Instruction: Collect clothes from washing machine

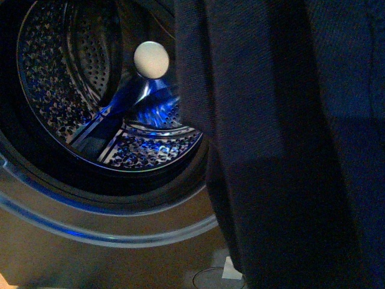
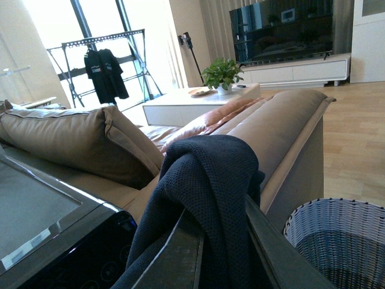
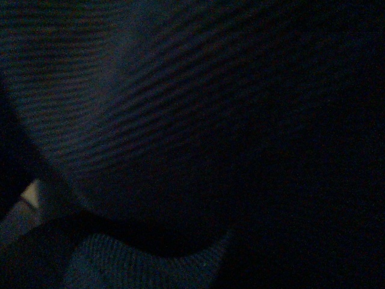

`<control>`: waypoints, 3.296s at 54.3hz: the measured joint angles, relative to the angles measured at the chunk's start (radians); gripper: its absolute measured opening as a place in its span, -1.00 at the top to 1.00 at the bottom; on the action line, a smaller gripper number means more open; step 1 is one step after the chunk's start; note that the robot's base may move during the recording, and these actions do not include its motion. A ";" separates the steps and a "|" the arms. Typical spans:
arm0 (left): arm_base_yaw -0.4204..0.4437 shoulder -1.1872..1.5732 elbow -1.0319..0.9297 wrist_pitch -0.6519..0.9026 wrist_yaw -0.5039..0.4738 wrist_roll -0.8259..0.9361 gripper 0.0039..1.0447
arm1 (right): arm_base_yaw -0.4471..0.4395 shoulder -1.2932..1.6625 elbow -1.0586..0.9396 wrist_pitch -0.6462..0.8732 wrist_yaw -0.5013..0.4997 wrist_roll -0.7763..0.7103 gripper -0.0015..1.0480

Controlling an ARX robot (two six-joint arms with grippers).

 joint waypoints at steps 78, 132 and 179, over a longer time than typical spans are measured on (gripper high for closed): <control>0.000 0.000 0.011 0.000 0.001 -0.001 -0.88 | -1.424 0.314 0.494 -0.204 -0.458 0.293 0.92; 0.000 -0.001 0.011 0.000 0.001 -0.001 -0.88 | -1.193 0.002 0.006 -0.309 -0.616 0.186 -0.86; 0.000 -0.004 0.011 0.000 0.001 -0.001 -0.88 | -0.314 -0.635 -0.550 -0.472 0.208 -0.105 0.95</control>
